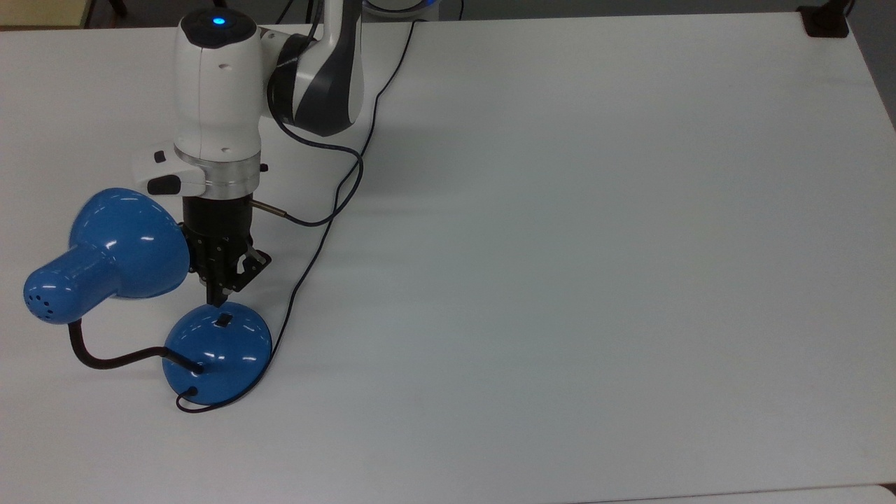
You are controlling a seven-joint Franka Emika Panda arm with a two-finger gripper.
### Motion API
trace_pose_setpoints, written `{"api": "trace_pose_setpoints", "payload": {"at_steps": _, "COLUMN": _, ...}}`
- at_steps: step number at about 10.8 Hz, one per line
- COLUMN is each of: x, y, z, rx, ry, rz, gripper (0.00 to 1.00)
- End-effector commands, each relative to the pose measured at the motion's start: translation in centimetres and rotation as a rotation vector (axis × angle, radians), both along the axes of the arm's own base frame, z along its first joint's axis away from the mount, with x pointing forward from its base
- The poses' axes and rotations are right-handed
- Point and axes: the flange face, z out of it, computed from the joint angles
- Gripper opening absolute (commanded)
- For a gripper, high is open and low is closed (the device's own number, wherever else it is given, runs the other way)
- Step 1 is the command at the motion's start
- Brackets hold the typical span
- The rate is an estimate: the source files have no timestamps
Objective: Turn on the lamp
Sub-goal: 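Lower the gripper onto the lamp base switch and press it down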
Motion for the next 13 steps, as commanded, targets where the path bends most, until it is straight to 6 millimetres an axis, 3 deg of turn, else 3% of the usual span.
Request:
{"api": "trace_pose_setpoints", "payload": {"at_steps": 1, "x": 2.0, "y": 0.1, "z": -1.0, "rx": -0.006, "ry": -0.027, "rz": -0.013, "gripper": 0.09}}
{"api": "trace_pose_setpoints", "payload": {"at_steps": 8, "x": 2.0, "y": -0.3, "z": -2.1, "rx": -0.018, "ry": -0.008, "rz": -0.006, "gripper": 0.09}}
{"api": "trace_pose_setpoints", "payload": {"at_steps": 11, "x": 2.0, "y": -0.1, "z": -3.4, "rx": -0.017, "ry": 0.009, "rz": -0.004, "gripper": 0.09}}
{"api": "trace_pose_setpoints", "payload": {"at_steps": 13, "x": 2.8, "y": 0.1, "z": -3.5, "rx": -0.021, "ry": -0.002, "rz": -0.002, "gripper": 0.09}}
